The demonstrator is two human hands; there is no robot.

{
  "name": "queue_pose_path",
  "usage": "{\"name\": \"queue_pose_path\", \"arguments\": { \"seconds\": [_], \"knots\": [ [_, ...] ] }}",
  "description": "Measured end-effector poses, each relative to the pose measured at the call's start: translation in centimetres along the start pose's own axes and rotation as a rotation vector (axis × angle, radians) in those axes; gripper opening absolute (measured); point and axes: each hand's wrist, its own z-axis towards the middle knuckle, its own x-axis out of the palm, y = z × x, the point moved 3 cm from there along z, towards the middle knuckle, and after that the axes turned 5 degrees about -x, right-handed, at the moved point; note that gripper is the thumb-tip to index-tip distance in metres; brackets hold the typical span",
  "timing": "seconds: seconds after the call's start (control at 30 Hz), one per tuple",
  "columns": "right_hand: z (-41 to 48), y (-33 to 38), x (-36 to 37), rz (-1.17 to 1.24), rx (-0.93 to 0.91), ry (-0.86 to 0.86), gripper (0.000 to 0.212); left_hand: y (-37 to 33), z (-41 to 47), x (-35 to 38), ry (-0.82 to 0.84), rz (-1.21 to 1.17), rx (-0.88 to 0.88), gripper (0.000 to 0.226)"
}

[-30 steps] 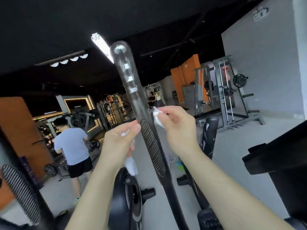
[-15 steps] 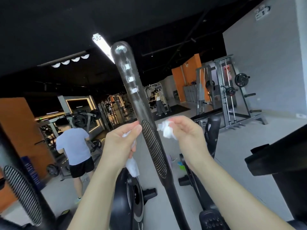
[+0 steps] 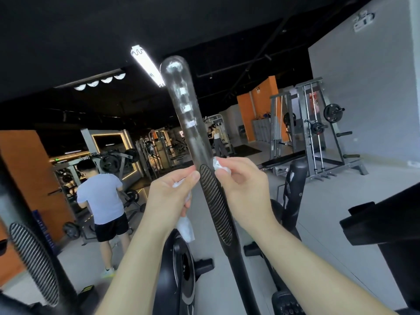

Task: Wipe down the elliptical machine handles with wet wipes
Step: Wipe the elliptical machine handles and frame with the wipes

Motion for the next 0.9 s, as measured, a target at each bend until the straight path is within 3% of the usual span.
{"name": "queue_pose_path", "arguments": {
  "seconds": [0.27, 0.43, 0.5, 0.6, 0.7, 0.9],
  "knots": [
    [6.8, 3.8, 2.2, 0.087, -0.205, -0.03, 0.011, 0.5, 0.5, -0.1, -0.007, -0.024, -0.014, 0.015],
    [3.3, 0.8, 0.5, 0.068, -0.279, 0.072, 0.009, 0.6, 0.5, -0.2, 0.006, -0.054, -0.009, 0.014],
    [0.4, -1.7, -0.6, 0.056, -0.237, 0.113, 0.016, 0.7, 0.5, -0.2, 0.006, -0.065, -0.012, 0.013],
    [-3.4, -4.3, -2.0, 0.036, -0.018, 0.134, 0.027, 1.0, 0.6, -0.1, 0.008, -0.074, -0.006, 0.016],
    [-2.6, -3.6, -1.5, 0.049, 0.104, 0.119, 0.024, 1.3, 0.8, -0.1, 0.004, -0.086, -0.005, 0.022],
    [3.4, 1.5, 1.1, 0.056, 0.0, -0.021, 0.006, 2.0, 0.8, 0.2, 0.013, -0.149, 0.017, 0.019]
  ]
}}
